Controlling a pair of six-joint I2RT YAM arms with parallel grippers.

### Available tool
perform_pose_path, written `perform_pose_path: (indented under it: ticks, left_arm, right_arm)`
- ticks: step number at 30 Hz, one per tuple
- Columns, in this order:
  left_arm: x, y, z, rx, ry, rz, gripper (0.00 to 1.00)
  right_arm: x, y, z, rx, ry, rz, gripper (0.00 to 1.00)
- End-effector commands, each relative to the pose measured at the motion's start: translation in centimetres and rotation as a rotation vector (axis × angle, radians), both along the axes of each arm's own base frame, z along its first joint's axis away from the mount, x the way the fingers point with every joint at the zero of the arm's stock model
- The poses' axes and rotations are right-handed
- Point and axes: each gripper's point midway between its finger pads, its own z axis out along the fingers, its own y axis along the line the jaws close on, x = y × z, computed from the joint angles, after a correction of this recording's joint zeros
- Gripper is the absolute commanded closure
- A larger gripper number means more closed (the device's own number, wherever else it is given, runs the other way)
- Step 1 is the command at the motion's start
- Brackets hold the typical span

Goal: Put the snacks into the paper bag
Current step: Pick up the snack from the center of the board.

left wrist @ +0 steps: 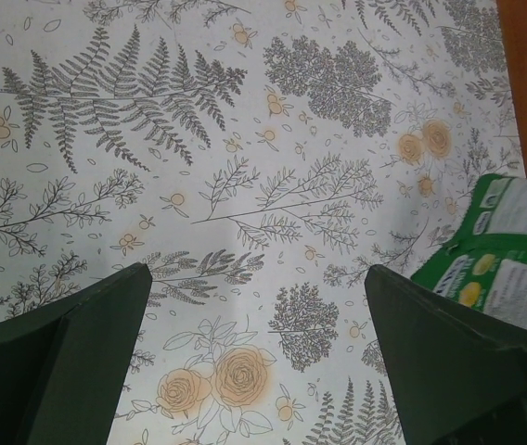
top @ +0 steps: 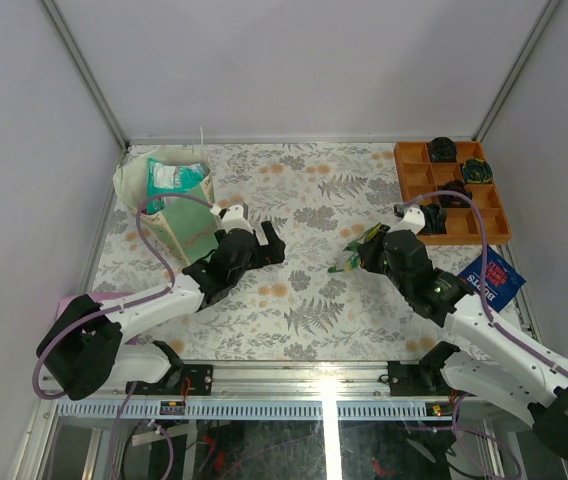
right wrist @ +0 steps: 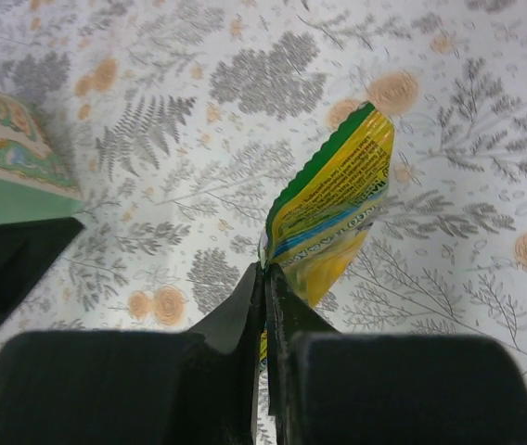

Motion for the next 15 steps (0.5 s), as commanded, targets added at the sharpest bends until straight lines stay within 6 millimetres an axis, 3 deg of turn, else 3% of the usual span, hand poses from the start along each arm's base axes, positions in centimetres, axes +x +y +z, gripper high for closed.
perform_pose_path:
  ticks: [1,15]
  left_arm:
    - [0.9,-0.2,0.7,-0.035,-0.028,0.029,0.0]
    - [1.0,0.5,-0.4,-0.033,-0.005,0.079,0.0]
  right_arm:
    - [1.6,1.7,7.3,0.032,-0.138,0.067,1.0]
    - [4.9,6.9,17.2,0.036,-0.264,0.23,1.0]
